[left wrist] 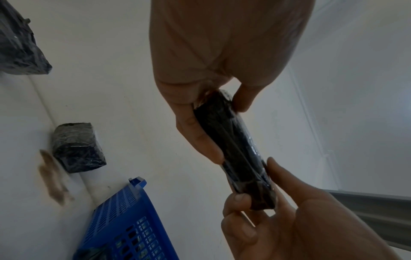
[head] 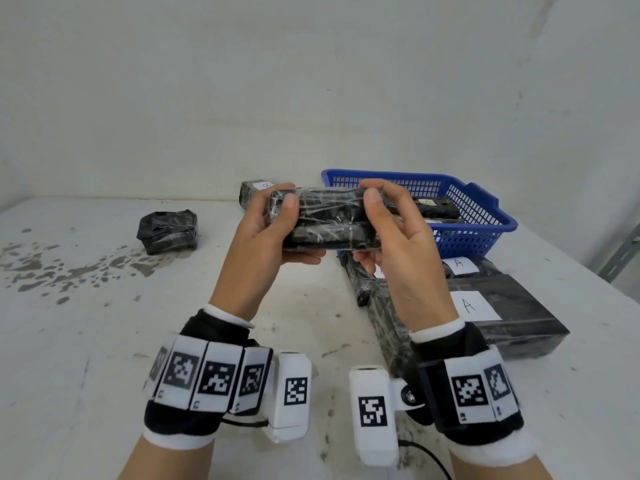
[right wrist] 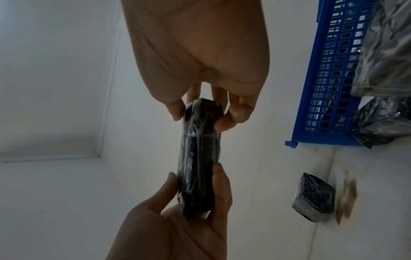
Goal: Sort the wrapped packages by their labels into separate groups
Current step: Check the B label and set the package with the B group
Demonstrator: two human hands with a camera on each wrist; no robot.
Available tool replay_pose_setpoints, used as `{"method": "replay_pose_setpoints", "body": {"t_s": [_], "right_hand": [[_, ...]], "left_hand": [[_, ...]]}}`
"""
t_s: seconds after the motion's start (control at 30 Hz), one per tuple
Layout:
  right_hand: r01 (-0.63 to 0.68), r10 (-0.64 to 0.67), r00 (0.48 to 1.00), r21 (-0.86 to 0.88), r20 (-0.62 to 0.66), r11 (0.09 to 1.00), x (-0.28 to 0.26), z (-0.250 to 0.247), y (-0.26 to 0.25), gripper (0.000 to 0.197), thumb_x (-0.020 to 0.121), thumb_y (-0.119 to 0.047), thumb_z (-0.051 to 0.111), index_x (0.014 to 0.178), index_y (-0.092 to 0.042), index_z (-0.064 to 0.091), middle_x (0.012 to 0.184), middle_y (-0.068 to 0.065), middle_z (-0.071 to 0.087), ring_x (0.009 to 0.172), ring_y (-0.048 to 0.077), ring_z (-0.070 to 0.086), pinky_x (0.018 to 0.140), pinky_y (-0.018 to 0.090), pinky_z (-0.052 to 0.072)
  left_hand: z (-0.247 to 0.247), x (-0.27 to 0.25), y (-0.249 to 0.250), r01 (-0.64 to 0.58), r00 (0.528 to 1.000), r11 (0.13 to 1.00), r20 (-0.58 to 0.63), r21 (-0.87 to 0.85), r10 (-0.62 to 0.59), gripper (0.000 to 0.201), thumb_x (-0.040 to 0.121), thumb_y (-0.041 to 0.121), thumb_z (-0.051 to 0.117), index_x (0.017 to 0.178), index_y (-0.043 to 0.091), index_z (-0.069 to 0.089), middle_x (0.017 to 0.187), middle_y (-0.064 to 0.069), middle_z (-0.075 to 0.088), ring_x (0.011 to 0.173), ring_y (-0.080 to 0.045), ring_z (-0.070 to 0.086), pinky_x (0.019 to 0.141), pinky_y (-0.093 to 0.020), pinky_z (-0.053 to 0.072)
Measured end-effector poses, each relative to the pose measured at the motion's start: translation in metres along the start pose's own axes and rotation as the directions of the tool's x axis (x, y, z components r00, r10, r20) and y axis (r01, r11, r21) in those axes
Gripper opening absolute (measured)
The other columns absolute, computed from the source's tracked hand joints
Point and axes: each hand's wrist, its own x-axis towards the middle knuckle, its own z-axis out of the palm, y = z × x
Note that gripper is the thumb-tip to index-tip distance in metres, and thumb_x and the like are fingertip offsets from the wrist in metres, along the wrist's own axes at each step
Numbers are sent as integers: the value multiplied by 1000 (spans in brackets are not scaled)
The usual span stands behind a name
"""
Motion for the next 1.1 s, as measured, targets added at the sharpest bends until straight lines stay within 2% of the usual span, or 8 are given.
{"method": "replay_pose_setpoints", "body": {"t_s": [0.27, 0.47, 0.57, 0.67, 0.8, 0.87, 0.93, 1.1], "right_hand": [[22, -25, 999, -70, -34, 997, -1, 4, 3, 5, 96, -33, 64, 93, -36, 63, 87, 7, 66, 75, 20, 59, 52, 24, 48], [67, -68, 997, -67, -18, 995, -3, 5, 5, 23, 88, -23, 76, 103, -21, 58, 94, 5, 72, 84, 24, 71, 61, 25, 52], [98, -99, 995, -90, -2, 991, -3, 5, 6, 33, 85, -20, 79, 109, -18, 56, 101, 8, 71, 93, 27, 71, 74, 36, 58], [109, -110, 994, -91, -11, 990, -2, 4, 7, 49, 83, -17, 80, 122, -22, 51, 102, -12, 72, 96, 7, 70, 85, 28, 56], [82, -85, 996, -89, -32, 993, 0, 3, 6, 51, 81, -33, 76, 128, -27, 56, 115, -6, 71, 94, 10, 72, 82, 28, 57], [53, -56, 998, -102, -28, 993, 0, 1, 3, 42, 84, -41, 70, 123, -37, 57, 108, -1, 72, 80, 11, 68, 72, 27, 57], [34, -36, 999, -88, -24, 996, 0, 0, 2, 33, 90, -34, 69, 119, -41, 57, 100, 1, 71, 73, 11, 62, 67, 24, 55], [-38, 39, 999, 52, -26, 998, 4, 0, 0, 31, 88, -33, 66, 119, -27, 63, 84, -11, 73, 75, 17, 64, 78, 33, 57]], "left_hand": [[3, -4, 2, 3, 1000, 997, 5, 79, -4, 30, 97, 32, 52, 112, 6, 56, 93, -11, 73, 68, -30, 72, 58, -37, 61], [5, -3, -2, -29, 1000, 985, 16, 168, 27, 37, 90, 33, 60, 113, 6, 52, 93, -14, 72, 65, -28, 72, 54, -35, 59], [3, -2, -2, -16, 999, 974, 54, 224, 4, 43, 84, 44, 58, 114, 14, 48, 95, -11, 71, 63, -25, 71, 52, -34, 57], [1, -1, -3, 30, 992, 950, 107, 310, -66, 45, 81, 55, 51, 114, 25, 43, 101, -7, 70, 61, -25, 70, 48, -30, 51], [-2, 2, -5, -33, 995, 987, 98, 157, 17, 24, 93, 31, 61, 109, 23, 45, 109, -18, 65, 69, -24, 65, 60, -34, 55], [-3, 4, -7, -46, 995, 992, 89, 114, 36, 29, 89, 33, 64, 110, 22, 48, 110, -14, 64, 79, -24, 64, 70, -33, 57], [-3, 5, -8, -47, 996, 996, 76, 73, 41, 32, 85, 39, 56, 111, 22, 51, 113, -8, 63, 87, -22, 63, 72, -30, 54], [-3, 9, -9, -36, 999, 999, 29, 41, 35, 38, 85, 41, 48, 114, 17, 54, 110, -3, 63, 90, -16, 60, 73, -26, 51]]}}
